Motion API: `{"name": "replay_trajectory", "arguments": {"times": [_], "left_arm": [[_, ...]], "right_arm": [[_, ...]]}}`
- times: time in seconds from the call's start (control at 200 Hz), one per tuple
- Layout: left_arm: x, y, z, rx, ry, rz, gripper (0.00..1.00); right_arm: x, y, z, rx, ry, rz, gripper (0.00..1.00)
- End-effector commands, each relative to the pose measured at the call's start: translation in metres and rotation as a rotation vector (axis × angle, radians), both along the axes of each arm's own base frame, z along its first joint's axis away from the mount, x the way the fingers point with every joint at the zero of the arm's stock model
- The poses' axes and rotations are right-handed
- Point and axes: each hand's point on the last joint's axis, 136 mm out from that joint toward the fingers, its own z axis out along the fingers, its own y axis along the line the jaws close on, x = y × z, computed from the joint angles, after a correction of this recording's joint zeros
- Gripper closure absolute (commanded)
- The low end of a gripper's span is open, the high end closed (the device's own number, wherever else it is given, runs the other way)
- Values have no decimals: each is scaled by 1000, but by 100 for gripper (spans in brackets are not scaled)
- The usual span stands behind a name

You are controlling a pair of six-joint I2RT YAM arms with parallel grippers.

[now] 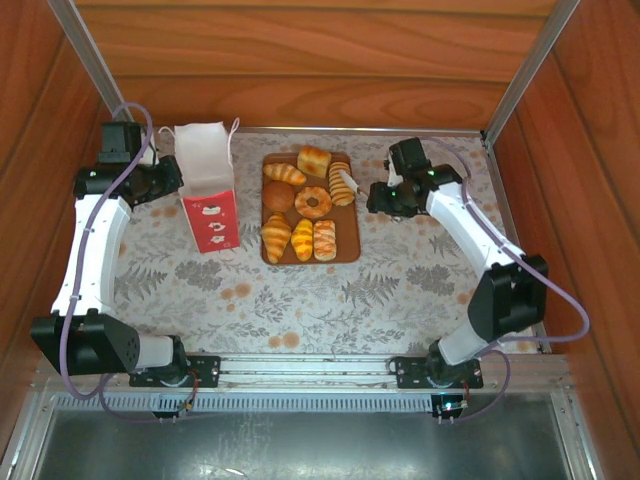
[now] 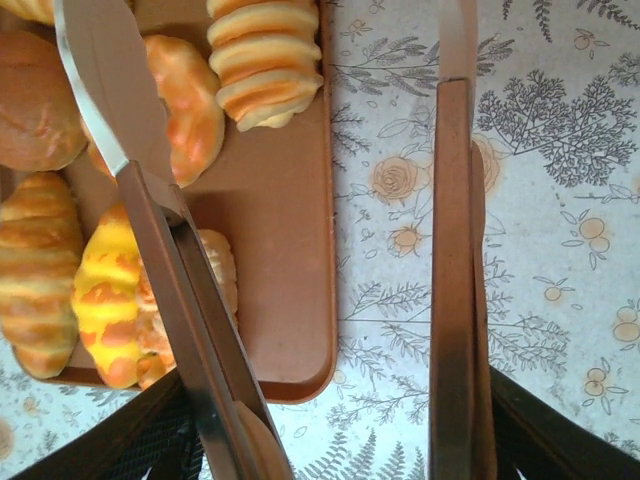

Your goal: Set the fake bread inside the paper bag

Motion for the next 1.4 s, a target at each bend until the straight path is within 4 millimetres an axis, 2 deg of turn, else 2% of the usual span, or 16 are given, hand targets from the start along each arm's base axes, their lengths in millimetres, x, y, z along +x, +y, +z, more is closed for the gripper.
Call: {"name": "replay_trajectory", "arguments": {"times": [0.0, 0.015, 0.025, 0.05, 0.215, 0.375, 0.64, 1.01, 1.394], "left_arm": [[-3, -9, 17, -33, -28, -26, 100], [-3, -10, 18, -36, -31, -29, 100], [-3, -10, 19, -39, -33, -29, 100], [-3, -11, 22, -44, -39, -32, 100], [-6, -16, 37, -70, -76, -42, 100], [-9, -16, 43, -71, -92, -35, 100], [-10, -20, 39, -93, -79, -44, 100], [-10, -32, 22, -137, -31, -66, 100], [-8, -34, 8, -141, -4, -72, 100]], "right_arm": [[6, 0, 1, -69, 15, 17, 36], [7, 0, 4, -69, 9, 18, 36], [9, 1, -4, -80, 30, 19, 36], [11, 3, -8, -87, 42, 21, 37], [22, 21, -15, -110, 59, 62, 38], [29, 27, -23, -143, 89, 68, 39], [39, 35, -33, -168, 104, 71, 41], [52, 41, -41, -180, 110, 69, 45], [56, 45, -48, -190, 116, 81, 47]]}}
